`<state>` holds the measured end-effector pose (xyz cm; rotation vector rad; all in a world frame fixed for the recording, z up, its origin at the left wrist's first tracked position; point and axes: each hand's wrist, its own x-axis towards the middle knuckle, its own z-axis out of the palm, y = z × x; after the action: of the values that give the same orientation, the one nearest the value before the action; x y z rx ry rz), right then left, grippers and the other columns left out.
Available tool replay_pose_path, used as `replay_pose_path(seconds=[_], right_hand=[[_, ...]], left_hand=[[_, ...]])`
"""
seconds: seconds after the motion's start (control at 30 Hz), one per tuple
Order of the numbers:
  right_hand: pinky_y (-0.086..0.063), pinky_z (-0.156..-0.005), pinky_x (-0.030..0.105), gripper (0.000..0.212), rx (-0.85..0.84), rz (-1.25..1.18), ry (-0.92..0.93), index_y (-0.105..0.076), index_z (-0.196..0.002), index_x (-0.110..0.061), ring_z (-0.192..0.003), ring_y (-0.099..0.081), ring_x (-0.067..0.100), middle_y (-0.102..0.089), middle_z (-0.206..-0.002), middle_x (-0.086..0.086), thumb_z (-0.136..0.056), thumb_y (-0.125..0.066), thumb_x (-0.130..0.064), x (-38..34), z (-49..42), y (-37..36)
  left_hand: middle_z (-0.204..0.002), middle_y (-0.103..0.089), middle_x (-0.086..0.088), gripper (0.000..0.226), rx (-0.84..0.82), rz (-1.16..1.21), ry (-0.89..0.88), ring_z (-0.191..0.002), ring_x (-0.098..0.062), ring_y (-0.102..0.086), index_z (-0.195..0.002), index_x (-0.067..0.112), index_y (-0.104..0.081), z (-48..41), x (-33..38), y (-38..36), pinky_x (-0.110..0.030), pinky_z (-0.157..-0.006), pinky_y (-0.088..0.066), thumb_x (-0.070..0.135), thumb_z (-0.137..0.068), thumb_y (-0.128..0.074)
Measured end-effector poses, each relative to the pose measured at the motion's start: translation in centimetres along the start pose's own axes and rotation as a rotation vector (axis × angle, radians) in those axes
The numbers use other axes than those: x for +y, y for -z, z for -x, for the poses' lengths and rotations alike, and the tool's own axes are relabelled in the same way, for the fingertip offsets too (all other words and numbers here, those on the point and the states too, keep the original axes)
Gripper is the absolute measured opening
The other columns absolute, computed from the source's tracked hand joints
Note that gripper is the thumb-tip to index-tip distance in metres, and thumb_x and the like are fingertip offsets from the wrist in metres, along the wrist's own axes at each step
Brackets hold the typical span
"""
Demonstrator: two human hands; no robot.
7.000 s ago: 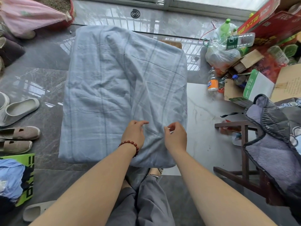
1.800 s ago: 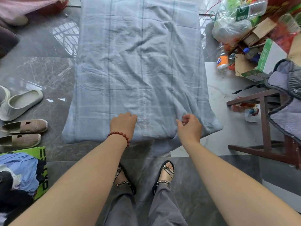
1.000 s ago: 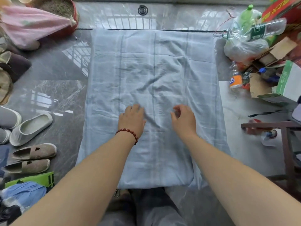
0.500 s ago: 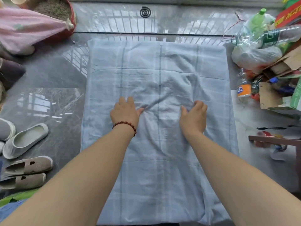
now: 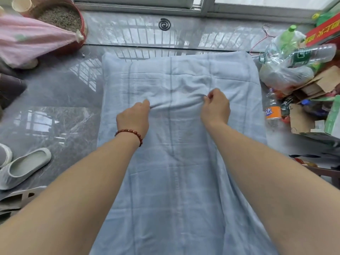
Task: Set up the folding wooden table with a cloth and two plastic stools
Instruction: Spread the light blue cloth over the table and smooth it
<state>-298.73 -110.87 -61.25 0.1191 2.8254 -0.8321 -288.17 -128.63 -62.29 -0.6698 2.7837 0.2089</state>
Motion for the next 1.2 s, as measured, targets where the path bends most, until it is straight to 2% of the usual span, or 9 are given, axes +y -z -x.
replay_pose_path(seconds=[0.17,0.27,0.4,0.53,0.63,0.8,0.9,1.07,1.2], right_hand=[[-0.03,-0.069,0.023,0.012,0.017,-0.132,-0.086,-0.057,-0.095,-0.008,-0.09,-0.055,0.024,-0.062,-0.097,0.007,-0.093,-0.054,-0.02,0.4,0.6,-1.2],[-0.032,-0.073,0.021,0.02,-0.089,-0.141,-0.06,-0.055,-0.107,-0.01,-0.095,-0.053,0.022,-0.053,-0.096,0.001,-0.089,-0.06,-0.017,2.3,2.9,-1.7],[-0.031,-0.084,0.018,0.044,-0.12,-0.055,0.013,-0.046,-0.128,-0.009,-0.107,-0.049,0.022,-0.047,-0.12,0.008,-0.087,-0.06,-0.012,4.9,6.5,-2.0],[-0.028,-0.098,0.024,0.039,-0.104,0.089,0.063,-0.048,-0.127,-0.005,-0.117,-0.043,0.027,-0.045,-0.127,0.011,-0.089,-0.058,-0.01,6.5,9.7,-2.2],[-0.031,-0.101,0.031,0.04,-0.101,0.129,0.057,-0.048,-0.129,-0.008,-0.119,-0.043,0.025,-0.045,-0.132,0.007,-0.091,-0.056,-0.013,7.1,11.1,-2.0],[-0.031,-0.096,0.038,0.034,-0.011,0.266,-0.104,-0.05,-0.121,-0.012,-0.117,-0.044,0.025,-0.048,-0.124,0.006,-0.092,-0.056,-0.026,8.6,12.5,-1.0],[-0.028,-0.09,0.038,0.024,-0.023,0.406,-0.162,-0.051,-0.114,-0.015,-0.111,-0.044,0.025,-0.048,-0.119,0.006,-0.095,-0.05,-0.03,9.4,13.3,-0.7],[-0.029,-0.086,0.039,0.016,-0.044,0.396,-0.109,-0.052,-0.107,-0.016,-0.106,-0.048,0.026,-0.052,-0.111,0.006,-0.099,-0.041,-0.023,9.4,11.8,0.6],[-0.029,-0.086,0.04,0.017,0.033,0.331,-0.1,-0.052,-0.107,-0.014,-0.107,-0.048,0.027,-0.052,-0.112,0.007,-0.1,-0.039,-0.023,8.2,9.6,1.8]], left_hand=[[-0.096,-0.058,-0.011,0.023,-0.038,0.039,0.035,-0.068,-0.027,-0.047,-0.108,0.011,-0.044,-0.1,-0.3,0.6,-0.034,-0.058,-0.032,0.026,-0.103,-0.028],[-0.107,-0.056,-0.011,0.032,-0.12,0.145,0.127,-0.087,-0.033,-0.056,-0.114,0.009,-0.043,1.8,-0.2,-0.5,-0.038,-0.061,-0.036,0.036,-0.101,-0.03],[-0.116,-0.048,-0.009,0.045,-0.181,0.1,0.182,-0.101,-0.028,-0.052,-0.116,0.008,-0.042,6.2,-0.2,-2.5,-0.036,-0.063,-0.038,0.048,-0.096,-0.039],[-0.117,-0.042,-0.005,0.058,-0.244,-0.104,0.092,-0.101,-0.02,-0.048,-0.119,0.012,-0.04,10.7,0.3,-4.4,-0.029,-0.062,-0.038,0.062,-0.091,-0.031],[-0.106,-0.048,-0.005,0.059,-0.205,-0.134,0.075,-0.088,-0.019,-0.051,-0.11,0.012,-0.048,12.5,0.8,-5.1,-0.027,-0.053,-0.035,0.066,-0.086,-0.04],[-0.117,-0.042,-0.005,0.038,-0.223,-0.1,0.082,-0.098,-0.02,-0.048,-0.123,0.021,-0.043,12.5,0.9,-5.6,-0.028,-0.056,-0.038,0.048,-0.097,-0.034],[-0.112,-0.041,-0.002,0.019,-0.239,-0.046,0.087,-0.086,-0.016,-0.039,-0.12,0.026,-0.042,12.3,1.0,-5.4,-0.028,-0.054,-0.034,0.025,-0.102,-0.036],[-0.098,-0.039,0.001,0.033,-0.223,-0.011,-0.023,-0.08,-0.018,-0.039,-0.113,0.022,-0.043,11.7,1.1,-4.2,-0.027,-0.051,-0.028,-0.002,-0.09,-0.041],[-0.089,-0.031,0.003,0.035,-0.138,-0.016,-0.07,-0.075,-0.018,-0.036,-0.108,0.019,-0.043,10.1,2.0,-2.8,-0.026,-0.044,-0.016,-0.006,-0.084,-0.042]])
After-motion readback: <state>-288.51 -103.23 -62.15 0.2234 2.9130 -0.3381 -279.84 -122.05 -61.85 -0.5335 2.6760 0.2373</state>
